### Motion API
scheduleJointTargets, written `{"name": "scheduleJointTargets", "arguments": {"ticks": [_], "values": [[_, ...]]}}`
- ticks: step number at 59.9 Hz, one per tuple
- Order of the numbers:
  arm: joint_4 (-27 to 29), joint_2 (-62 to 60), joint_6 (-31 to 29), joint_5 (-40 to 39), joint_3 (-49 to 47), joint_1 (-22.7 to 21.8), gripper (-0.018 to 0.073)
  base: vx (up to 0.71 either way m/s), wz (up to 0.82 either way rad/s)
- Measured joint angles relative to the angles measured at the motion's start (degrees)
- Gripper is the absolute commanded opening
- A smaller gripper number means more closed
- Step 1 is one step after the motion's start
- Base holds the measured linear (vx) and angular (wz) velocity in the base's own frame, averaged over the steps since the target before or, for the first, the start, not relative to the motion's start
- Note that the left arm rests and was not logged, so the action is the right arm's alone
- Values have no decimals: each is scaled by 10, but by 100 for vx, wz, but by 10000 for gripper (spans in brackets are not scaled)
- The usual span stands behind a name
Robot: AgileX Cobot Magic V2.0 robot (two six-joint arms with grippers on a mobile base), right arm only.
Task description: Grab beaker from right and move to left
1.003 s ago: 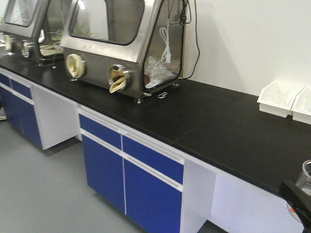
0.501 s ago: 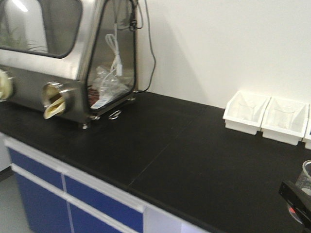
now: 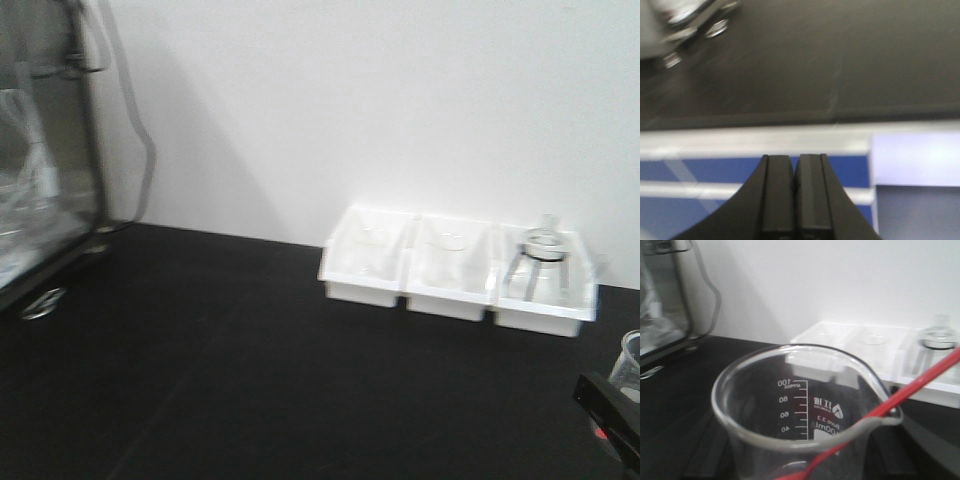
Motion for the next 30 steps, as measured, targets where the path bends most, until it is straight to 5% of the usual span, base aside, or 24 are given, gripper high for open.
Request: {"name": "scheduleJointTargets", "arguments": {"ticks": [30], "values": [[0, 0, 0, 1, 0, 0, -3, 17, -60]]}}
